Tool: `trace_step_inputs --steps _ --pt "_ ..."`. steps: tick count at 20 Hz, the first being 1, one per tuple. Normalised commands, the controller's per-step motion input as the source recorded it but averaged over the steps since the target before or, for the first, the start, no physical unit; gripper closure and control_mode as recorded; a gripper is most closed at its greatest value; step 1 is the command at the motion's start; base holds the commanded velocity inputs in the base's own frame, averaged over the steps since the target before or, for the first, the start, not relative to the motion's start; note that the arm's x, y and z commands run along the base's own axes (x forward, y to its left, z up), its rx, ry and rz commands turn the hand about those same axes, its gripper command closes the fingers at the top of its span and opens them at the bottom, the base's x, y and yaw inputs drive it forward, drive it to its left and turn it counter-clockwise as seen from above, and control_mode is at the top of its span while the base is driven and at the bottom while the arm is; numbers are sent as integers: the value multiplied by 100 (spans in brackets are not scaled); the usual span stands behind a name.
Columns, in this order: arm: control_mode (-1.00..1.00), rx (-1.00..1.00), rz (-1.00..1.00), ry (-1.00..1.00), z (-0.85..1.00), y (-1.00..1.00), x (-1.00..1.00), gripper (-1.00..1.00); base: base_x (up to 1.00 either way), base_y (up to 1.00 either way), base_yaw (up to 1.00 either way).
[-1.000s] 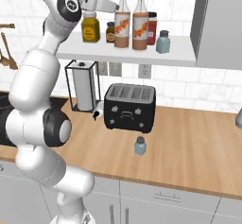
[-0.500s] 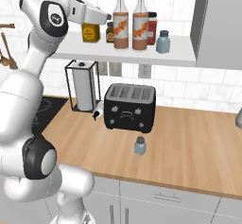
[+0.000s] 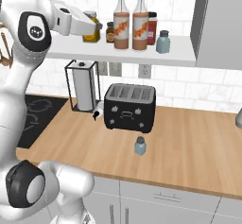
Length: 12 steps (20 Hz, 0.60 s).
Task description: Put the shaker and condiment bottle from the counter next to their counterparts in the cabinet.
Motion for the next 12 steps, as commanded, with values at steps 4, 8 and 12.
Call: trace_step_inputs --steps 4,8,12 --pt "-100 0 0 0 -3 0 -60 -100 0 0 0" --pt "-100 0 0 0 -6 0 -62 -100 0 0 0" --pt "-100 0 3 3 -14 -1 -71 -100 0 0 0"
